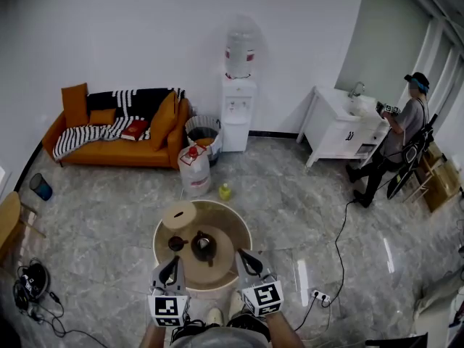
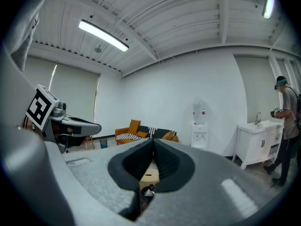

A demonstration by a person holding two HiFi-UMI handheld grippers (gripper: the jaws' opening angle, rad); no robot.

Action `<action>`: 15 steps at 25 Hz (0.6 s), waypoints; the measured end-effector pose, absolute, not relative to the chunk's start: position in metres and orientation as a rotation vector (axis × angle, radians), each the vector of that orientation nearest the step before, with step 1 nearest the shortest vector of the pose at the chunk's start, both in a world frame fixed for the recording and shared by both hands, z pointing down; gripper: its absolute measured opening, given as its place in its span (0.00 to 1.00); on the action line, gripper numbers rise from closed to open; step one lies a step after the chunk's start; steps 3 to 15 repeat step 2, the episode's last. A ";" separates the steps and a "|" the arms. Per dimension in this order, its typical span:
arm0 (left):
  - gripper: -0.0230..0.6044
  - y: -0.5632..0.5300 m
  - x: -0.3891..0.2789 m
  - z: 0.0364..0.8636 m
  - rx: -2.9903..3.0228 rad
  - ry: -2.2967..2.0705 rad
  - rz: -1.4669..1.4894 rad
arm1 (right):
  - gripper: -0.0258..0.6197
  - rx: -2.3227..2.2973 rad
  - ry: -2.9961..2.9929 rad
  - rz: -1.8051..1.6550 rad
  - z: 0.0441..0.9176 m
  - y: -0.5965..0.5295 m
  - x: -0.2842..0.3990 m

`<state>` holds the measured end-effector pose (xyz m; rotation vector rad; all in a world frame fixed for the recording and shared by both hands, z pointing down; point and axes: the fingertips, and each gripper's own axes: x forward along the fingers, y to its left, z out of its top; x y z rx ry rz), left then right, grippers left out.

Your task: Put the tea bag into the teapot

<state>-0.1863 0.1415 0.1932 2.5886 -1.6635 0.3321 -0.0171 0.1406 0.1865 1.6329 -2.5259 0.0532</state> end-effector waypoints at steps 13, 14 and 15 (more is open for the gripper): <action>0.06 0.142 -0.187 0.194 2.586 -1.665 0.332 | 0.04 1.629 -2.525 0.055 0.187 0.141 -0.018; 0.06 0.142 -0.187 0.194 2.586 -1.665 0.332 | 0.04 1.629 -2.525 0.055 0.187 0.141 -0.018; 0.06 0.142 -0.187 0.194 2.586 -1.665 0.332 | 0.04 1.629 -2.525 0.055 0.187 0.141 -0.018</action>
